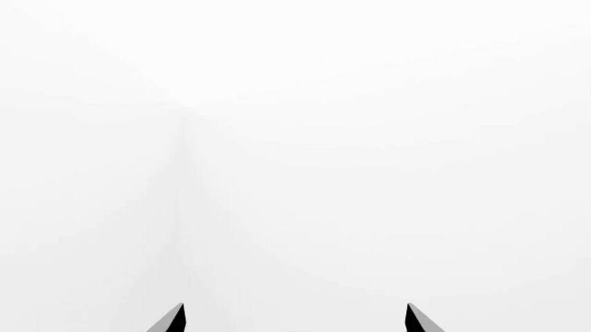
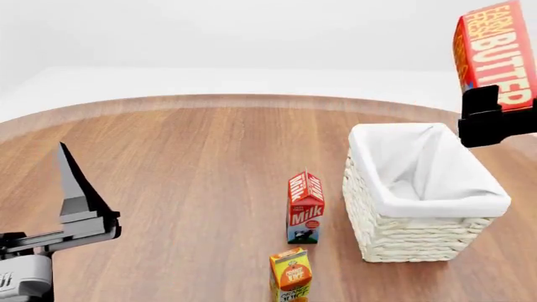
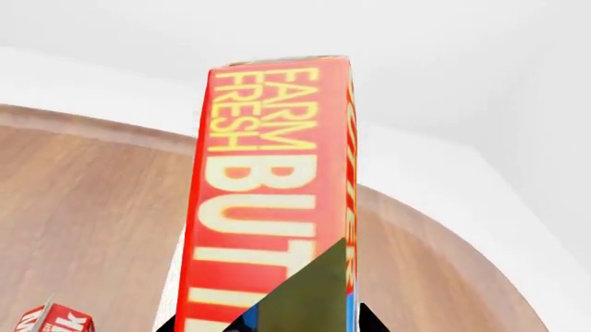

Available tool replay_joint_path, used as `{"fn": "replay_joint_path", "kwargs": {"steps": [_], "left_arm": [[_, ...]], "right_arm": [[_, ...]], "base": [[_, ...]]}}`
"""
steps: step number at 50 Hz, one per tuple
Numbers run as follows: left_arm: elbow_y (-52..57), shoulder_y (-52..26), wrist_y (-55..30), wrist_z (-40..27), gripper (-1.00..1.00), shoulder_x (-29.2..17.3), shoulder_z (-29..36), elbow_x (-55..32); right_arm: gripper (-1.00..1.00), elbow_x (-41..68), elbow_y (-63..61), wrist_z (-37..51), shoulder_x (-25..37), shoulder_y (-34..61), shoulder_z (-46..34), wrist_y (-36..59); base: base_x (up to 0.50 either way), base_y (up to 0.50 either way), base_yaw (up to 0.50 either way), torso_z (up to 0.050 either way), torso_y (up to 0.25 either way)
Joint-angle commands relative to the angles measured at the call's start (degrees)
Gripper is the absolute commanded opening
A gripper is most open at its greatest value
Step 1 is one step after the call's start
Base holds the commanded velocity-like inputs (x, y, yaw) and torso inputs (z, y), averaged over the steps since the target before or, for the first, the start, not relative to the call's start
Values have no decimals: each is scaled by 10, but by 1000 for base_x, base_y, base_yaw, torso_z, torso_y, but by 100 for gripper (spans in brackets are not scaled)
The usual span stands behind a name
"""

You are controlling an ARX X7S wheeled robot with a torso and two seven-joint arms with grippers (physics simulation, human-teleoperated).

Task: Pick up the cream cheese box and the butter, and put them in the basket.

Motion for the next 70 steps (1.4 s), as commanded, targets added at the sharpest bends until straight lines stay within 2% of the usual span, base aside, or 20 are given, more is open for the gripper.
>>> {"fn": "replay_joint_path", "kwargs": {"steps": [1, 13, 31, 47, 70], "left_arm": [[2, -3, -7, 1, 100, -1, 8, 3], [-3, -4, -5, 2, 100, 0, 13, 4], [-12, -4, -1, 4, 100, 1, 21, 11], [-18, -4, 3, 4, 100, 1, 25, 13], [-18, -4, 2, 4, 100, 0, 30, 15]], "right_arm": [[-100, -75, 92, -51, -40, 41, -3, 48], [-100, -78, 165, -69, -82, -3, -12, 0], [-100, -213, 336, -188, -193, 16, -66, -19], [-100, -207, 349, -193, -197, -57, -69, -59], [-100, -225, 375, -218, -211, -97, -81, -89]], "base": [[0, 0, 0, 0, 0], [0, 0, 0, 0, 2], [0, 0, 0, 1, 1], [0, 0, 0, 1, 2], [0, 0, 0, 0, 1]]}}
